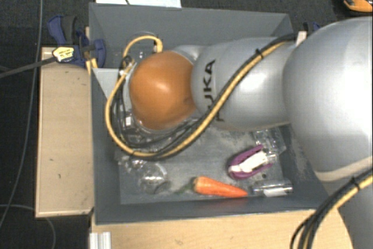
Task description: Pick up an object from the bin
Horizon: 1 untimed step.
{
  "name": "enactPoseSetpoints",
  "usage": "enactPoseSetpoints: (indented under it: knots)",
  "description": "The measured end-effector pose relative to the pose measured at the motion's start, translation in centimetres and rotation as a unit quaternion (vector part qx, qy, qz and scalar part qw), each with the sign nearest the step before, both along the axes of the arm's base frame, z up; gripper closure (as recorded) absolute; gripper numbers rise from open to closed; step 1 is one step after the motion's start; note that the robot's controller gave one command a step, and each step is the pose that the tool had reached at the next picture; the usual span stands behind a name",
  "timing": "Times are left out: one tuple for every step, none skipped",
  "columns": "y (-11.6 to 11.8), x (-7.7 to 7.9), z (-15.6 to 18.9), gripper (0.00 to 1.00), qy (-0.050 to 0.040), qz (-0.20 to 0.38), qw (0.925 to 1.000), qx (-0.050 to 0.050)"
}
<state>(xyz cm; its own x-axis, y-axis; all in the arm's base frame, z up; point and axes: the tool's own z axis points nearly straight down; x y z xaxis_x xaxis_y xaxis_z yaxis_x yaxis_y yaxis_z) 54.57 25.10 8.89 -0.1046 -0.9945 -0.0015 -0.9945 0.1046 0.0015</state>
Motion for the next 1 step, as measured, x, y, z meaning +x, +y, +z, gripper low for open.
enactPoseSetpoints:
  knots:
    - [0.02,-0.07,3.40,1.00,0.0014,-0.002,1.0000,0.000]
